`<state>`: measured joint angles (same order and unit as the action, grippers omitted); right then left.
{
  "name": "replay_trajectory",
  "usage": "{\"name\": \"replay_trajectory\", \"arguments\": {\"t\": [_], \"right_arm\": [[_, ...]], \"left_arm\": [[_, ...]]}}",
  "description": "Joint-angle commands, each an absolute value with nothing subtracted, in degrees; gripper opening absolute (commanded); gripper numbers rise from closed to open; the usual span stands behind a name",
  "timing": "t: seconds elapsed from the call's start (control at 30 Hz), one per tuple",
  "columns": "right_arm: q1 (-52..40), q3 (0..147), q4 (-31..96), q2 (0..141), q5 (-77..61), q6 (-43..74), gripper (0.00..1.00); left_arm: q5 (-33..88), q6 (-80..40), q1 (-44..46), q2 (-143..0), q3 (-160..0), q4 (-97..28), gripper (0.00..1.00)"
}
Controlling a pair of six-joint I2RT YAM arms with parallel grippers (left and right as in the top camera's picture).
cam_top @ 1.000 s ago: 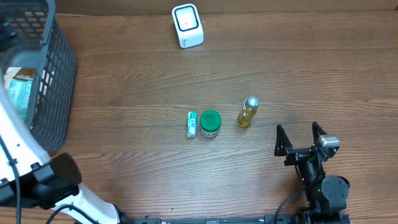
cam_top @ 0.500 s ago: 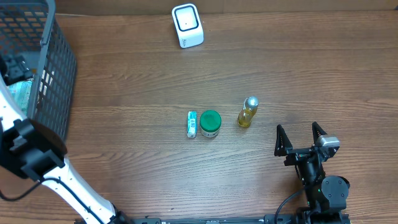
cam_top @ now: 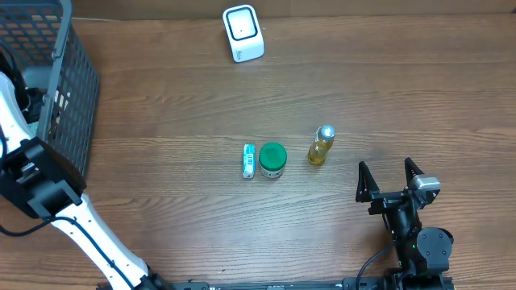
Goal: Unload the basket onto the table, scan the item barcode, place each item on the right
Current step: 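Swing the left gripper back into the grey basket, then grasp the brown-white PanTree pouch with the teal packet in the basket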
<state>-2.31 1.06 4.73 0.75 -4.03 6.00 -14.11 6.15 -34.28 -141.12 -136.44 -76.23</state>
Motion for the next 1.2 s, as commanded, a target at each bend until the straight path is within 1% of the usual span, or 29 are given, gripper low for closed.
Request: {"name": "replay_trajectory", "arguments": {"t": [0.0,0.57,0.8,1.17], "right_arm": [[-2.61,0.47,4.49,0.60,-3.55,6.15,1.00],[-2.61,0.47,4.49,0.60,-3.55,6.15,1.00],[-2.61,0.47,4.49,0.60,-3.55,6.15,1.00],[-2.61,0.47,4.49,0.60,-3.55,6.15,1.00]], "left_arm": [[-14.33,9.10,-35.46,-142.85,-136.97,-75.11,1.00],[-14.20,11.62,-34.44,-142.80,-136.99,-73.84,1.00],[-22.81,11.99,-32.36,-142.80,-136.99,-72.27,1.00],[-23.33,14.41,-31.86,-142.80,-136.99,-71.64,1.00]]}}
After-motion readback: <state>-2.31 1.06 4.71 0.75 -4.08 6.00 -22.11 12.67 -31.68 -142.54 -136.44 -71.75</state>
